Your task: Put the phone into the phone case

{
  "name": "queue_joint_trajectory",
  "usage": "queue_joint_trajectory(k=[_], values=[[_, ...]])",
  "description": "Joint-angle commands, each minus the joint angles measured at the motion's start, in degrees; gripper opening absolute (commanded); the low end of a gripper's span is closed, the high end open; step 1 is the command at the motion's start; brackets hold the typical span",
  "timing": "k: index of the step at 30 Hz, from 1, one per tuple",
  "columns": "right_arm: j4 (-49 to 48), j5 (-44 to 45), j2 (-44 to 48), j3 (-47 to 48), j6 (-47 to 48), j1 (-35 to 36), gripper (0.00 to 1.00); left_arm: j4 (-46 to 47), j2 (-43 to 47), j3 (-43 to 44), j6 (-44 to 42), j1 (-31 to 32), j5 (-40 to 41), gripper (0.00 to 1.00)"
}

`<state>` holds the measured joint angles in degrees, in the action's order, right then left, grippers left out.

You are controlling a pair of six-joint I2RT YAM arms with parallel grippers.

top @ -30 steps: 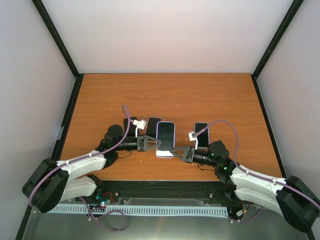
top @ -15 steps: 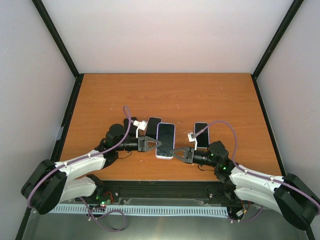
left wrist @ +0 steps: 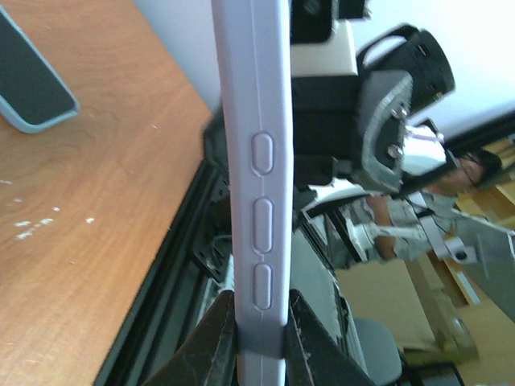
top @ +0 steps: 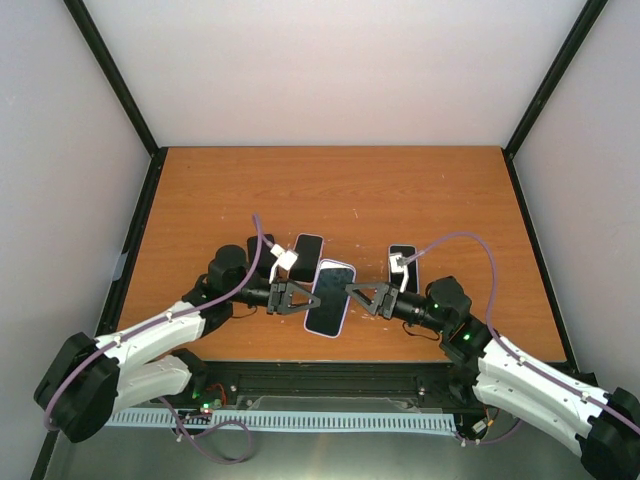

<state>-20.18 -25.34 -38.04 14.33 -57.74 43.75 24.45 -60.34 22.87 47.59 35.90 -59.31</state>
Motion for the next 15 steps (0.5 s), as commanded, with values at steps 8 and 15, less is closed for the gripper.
queue_joint_trajectory(k=[8, 15], values=[[-0.5, -2.7, -3.6, 5.1, 2.0, 0.1, 0.63, -2.5, 0.9, 4.3, -6.5, 0.0, -7.4, 0.00], [0.5, -0.8, -3.4, 6.4, 2.2, 0.1, 0.34, -7.3, 0.3, 5.3, -8.8, 0.1, -5.1, 0.00]])
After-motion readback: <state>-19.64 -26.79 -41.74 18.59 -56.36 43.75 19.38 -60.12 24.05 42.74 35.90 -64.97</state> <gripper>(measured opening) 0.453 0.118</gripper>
